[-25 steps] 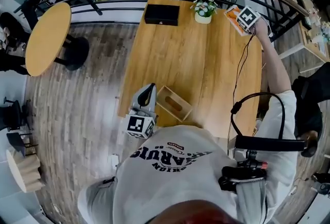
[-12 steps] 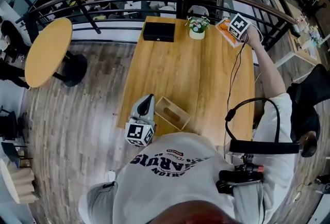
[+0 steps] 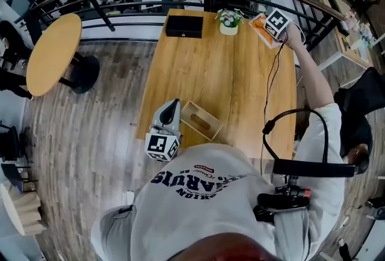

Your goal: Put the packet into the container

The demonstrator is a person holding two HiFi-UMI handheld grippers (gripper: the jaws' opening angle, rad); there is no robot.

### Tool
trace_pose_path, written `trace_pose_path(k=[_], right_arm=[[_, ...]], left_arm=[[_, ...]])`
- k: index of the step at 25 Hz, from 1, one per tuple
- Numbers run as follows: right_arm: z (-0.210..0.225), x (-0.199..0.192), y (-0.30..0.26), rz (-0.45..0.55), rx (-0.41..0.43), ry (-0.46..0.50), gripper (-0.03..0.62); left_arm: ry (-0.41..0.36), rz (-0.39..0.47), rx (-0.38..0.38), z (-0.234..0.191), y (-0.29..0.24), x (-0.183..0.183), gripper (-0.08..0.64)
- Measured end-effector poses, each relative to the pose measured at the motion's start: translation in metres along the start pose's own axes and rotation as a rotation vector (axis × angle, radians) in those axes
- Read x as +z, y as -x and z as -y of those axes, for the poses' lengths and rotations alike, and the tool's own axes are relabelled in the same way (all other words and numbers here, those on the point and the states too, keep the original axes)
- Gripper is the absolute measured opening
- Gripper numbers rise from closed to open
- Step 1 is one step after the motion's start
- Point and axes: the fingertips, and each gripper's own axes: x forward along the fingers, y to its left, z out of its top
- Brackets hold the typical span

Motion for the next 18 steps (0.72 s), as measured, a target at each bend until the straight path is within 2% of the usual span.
trace_pose_path(k=[5, 10, 18], right_arm=[[-0.028, -0.002, 0.0, 0.006, 0.027, -0.02, 0.077], [-0.081, 0.013, 0.008, 0.029, 0.096, -0.005, 0.078], [-0.23, 0.053, 0.031, 0.152, 0.301, 0.09, 0.078]], left_arm=[[-0.001, 0.001, -0.006, 0.002, 0.002, -0.002, -0.002], [0.001, 0.001, -0.004, -0.004, 0.002, -0.001, -0.002], [0.0, -0.005, -0.015, -0.002, -0.002, -0.002, -0.002]])
